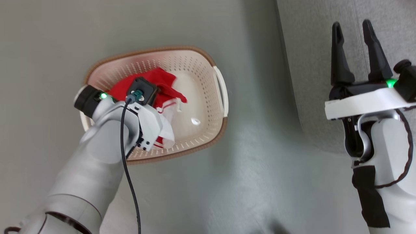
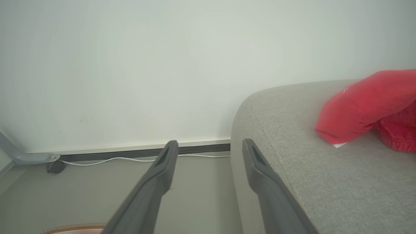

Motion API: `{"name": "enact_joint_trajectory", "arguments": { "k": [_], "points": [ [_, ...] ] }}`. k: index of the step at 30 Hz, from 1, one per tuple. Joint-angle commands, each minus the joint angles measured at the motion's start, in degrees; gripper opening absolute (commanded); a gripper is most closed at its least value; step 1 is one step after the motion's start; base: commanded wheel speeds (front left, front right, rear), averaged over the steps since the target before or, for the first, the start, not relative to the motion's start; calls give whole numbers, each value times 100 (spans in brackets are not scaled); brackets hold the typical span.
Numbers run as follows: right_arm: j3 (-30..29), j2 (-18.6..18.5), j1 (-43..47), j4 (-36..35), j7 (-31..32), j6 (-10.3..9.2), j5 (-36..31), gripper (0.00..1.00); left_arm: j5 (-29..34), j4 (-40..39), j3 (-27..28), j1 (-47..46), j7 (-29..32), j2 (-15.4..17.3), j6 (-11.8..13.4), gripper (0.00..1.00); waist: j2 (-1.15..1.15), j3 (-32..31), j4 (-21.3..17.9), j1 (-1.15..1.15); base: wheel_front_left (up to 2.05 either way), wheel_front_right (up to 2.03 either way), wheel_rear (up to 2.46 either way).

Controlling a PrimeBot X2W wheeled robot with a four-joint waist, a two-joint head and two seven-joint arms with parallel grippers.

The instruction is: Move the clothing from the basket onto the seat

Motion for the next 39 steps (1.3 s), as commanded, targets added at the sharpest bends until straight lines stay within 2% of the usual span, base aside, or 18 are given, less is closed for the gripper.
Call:
{"name": "enact_joint_trajectory", "arguments": {
  "k": [1, 7, 13, 29, 39],
  "points": [
    [10, 17, 266, -58, -34, 17, -92, 100, -168, -180, 149, 166, -117, 53, -33, 0, 0, -449, 247, 0, 0, 0, 0],
    [-134, 17, 597, 132, -34, 17, -255, 100, -700, -677, 370, 535, -195, -6, -38, 0, 0, -1097, 479, 0, 0, 0, 0],
    [-263, -35, 934, 272, -34, 17, -348, 100, -1106, -1562, 620, 1005, -200, -14, -39, 0, 0, -1639, 699, 0, 0, 0, 0],
    [-372, -121, 1639, 621, -34, 17, -416, 100, -1314, -2769, 1268, 1858, -201, -15, 27, 0, 0, -2818, 1040, 0, 0, 0, 0],
    [-407, -149, 2096, 756, -34, 17, -438, 100, -1400, -3299, 1450, 2031, -201, -16, -8, 0, 0, -3344, 1113, 0, 0, 0, 0]
  ]
}}
